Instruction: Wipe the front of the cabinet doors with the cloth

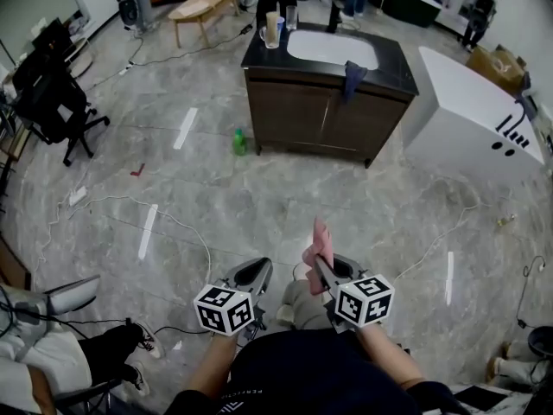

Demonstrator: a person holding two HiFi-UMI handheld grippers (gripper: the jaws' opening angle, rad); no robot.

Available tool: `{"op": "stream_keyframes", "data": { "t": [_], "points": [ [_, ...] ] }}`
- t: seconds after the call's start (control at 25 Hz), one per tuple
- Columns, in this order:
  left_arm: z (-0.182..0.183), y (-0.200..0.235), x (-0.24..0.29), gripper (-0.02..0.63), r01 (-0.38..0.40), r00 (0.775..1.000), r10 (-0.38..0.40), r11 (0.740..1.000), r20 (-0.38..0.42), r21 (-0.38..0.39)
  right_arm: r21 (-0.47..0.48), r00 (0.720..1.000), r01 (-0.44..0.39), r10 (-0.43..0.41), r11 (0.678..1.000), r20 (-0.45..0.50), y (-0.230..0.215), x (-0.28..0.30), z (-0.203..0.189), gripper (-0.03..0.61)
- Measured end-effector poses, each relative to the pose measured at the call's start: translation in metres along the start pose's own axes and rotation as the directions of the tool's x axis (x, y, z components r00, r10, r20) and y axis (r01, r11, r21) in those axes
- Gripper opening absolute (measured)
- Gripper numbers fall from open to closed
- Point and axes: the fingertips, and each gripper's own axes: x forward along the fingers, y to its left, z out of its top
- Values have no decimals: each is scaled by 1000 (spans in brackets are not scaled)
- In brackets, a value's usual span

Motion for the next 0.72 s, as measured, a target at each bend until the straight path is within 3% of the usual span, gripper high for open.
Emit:
{"op": "stream_keyframes", "data": {
  "t": [0.4,0.72],
  "points": [
    [63,19,74,21,-4,1000,4,999,-2,45,-29,1000,-25,24,999,-17,-55,56,66,41],
    [108,45,119,21,-47,999,47,998,15,29,-16,999,-41,40,999,-37,-96,89,101,41]
  ]
}}
